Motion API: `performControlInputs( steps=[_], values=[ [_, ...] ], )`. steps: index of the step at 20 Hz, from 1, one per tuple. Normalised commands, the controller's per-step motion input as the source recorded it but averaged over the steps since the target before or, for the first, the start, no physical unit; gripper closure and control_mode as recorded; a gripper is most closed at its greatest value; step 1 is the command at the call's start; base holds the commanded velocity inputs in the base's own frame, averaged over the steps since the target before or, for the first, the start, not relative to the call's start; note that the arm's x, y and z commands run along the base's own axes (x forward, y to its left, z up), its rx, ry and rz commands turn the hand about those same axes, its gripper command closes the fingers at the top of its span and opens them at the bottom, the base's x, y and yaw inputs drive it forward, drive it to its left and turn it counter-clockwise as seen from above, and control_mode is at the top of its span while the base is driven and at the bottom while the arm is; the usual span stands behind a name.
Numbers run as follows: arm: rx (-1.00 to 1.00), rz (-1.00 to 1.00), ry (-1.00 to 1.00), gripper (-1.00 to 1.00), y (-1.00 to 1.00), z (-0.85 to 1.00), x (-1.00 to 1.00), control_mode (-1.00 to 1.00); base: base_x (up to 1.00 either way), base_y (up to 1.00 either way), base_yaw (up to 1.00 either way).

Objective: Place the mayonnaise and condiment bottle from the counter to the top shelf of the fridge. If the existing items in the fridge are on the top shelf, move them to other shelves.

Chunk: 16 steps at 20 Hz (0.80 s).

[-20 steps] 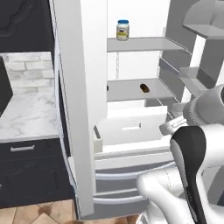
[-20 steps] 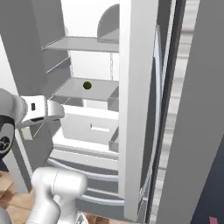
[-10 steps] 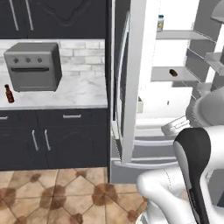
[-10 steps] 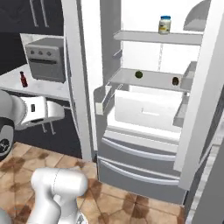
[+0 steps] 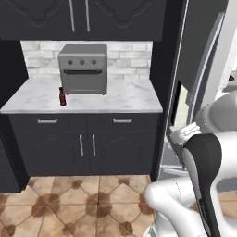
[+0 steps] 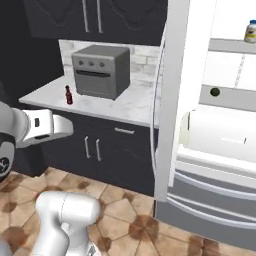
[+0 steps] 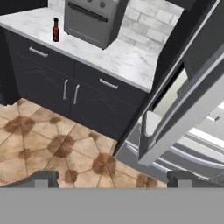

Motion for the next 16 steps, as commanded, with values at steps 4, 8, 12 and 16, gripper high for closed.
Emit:
performControlInputs(
  steps=[4,8,12,16],
  values=[
    [0.00,0.00,0.00,-1.00,0.00,0.00,0.00,1.00,0.78,1.00,0.00],
    [0.00,0.00,0.00,-1.00,0.00,0.00,0.00,1.00,0.88,1.00,0.00],
    [0.00,0.00,0.00,-1.00,0.00,0.00,0.00,1.00,0.80,0.99,0.00],
    [0.00,0.00,0.00,-1.00,0.00,0.00,0.00,1.00,0.61,0.69,0.00]
  ],
)
